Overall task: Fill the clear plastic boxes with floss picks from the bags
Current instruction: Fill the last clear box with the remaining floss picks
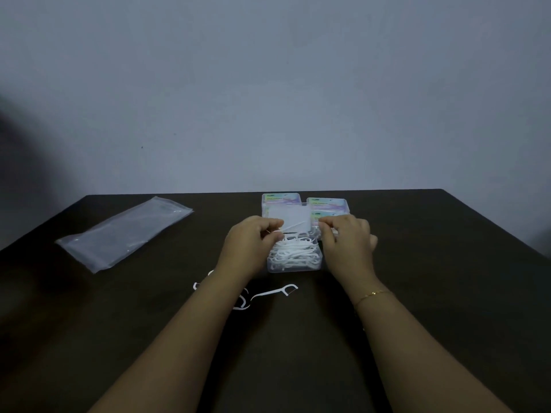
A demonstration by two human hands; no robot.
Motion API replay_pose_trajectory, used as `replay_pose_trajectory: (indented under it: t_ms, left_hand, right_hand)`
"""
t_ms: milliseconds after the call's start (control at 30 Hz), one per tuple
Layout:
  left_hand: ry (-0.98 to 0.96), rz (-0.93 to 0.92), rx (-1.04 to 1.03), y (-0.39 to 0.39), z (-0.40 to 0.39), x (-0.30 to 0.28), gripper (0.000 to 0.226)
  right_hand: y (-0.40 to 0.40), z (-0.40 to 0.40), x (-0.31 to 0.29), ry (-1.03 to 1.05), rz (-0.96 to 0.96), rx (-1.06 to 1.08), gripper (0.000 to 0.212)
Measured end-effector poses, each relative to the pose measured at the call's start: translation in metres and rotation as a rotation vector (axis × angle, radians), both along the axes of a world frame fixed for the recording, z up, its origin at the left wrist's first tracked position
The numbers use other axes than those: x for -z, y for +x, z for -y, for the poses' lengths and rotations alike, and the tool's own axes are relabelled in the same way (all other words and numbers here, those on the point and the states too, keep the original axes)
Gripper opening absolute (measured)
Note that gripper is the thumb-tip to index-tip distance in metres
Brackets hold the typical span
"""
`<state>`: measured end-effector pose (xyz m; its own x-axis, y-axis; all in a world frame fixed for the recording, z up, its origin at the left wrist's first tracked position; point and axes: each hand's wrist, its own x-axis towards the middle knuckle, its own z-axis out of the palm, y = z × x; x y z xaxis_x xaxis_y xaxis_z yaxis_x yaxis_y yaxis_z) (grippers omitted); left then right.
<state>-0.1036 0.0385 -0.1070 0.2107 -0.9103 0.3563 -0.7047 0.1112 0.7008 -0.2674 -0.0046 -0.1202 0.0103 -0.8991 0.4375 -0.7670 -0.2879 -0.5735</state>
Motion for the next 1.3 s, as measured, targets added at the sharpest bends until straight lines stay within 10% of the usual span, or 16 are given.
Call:
replay_pose_trajectory:
  t_ms: [267,600,1000,1300]
  left_hand:
    - [-0.059,0.042,-0.053,0.013,-0.009,0.010,0.039]
    - [0.481,0.467,-0.156,-0.004,-0.016,0.023,0.116]
    - [0.426,0.569,-0.183,-0.014,-0.006,0.029,0.097]
    - [0.399,0.478,-0.113,-0.010,-0.003,0.029,0.082]
  right_hand:
    - [-0.004,0.005,0.007,-0.016,0.141,0.006,0.023]
    - [-0.004,0.006,0.013,0.063,0.263,0.106,0.042]
    - [0.003,0.001,0.009,0.165,0.065,0.120,0.051]
    - [0.006,0.004,0.011,0.233,0.309,-0.072,0.031]
